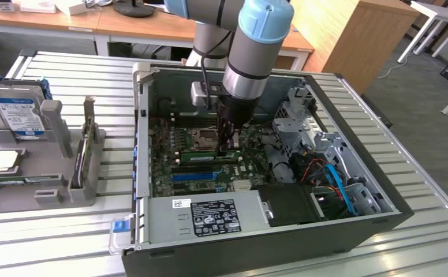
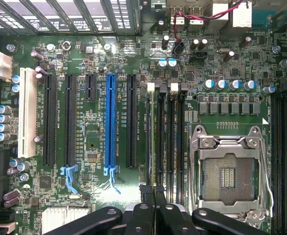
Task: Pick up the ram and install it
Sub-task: 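Insert the ram into the slot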
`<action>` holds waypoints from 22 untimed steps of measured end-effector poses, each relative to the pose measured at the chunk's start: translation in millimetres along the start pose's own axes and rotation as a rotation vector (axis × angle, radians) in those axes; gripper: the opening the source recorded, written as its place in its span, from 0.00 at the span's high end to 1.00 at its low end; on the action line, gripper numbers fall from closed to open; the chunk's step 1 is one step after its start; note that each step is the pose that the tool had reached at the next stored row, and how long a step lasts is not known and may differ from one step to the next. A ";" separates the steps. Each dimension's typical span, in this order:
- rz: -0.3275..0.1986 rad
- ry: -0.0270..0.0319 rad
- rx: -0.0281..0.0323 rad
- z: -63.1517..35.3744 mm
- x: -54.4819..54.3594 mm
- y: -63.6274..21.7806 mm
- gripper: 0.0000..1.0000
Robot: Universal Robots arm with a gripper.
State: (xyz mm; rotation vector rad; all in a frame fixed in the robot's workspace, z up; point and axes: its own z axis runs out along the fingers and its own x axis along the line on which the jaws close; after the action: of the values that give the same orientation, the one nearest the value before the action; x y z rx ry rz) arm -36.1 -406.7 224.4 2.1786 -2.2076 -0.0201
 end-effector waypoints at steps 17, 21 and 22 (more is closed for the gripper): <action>0.000 -0.0002 0.0000 0.3 0.0 0.0 0.81; 0.000 -0.0002 0.0000 0.2 0.0 0.0 0.81; 0.000 -0.0002 0.0000 0.0 0.0 0.0 0.81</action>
State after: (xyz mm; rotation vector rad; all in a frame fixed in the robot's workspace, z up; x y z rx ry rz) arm -36.1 -406.7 224.3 2.1786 -2.2078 -0.0202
